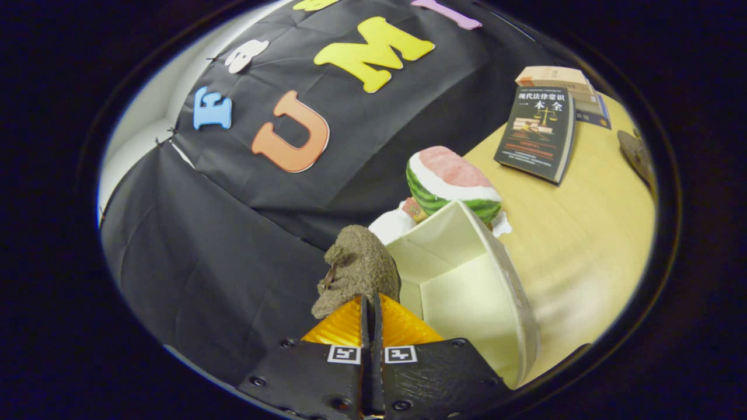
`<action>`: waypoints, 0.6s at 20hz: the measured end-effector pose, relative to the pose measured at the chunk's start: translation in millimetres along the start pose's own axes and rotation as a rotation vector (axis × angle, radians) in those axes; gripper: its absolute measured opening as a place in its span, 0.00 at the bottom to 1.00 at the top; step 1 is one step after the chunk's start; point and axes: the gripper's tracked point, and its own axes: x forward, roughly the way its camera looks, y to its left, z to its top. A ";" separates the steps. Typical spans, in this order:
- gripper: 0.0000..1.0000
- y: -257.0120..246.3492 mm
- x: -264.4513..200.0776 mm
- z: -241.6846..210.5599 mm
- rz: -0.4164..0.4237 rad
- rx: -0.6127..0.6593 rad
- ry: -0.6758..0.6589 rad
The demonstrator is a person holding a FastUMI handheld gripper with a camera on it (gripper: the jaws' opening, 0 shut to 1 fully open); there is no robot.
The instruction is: Open the storage box then place both shoes into the box .Put the left shoe in first, then the right shoe, with the right side of both shoes facing outward in a uniform manner.
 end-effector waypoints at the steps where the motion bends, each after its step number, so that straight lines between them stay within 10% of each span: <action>1: 0.00 -1.5 3.3 -5.0 -0.005 0.018 0.006; 12: 0.00 -27.1 27.7 -28.2 -0.103 -0.020 0.070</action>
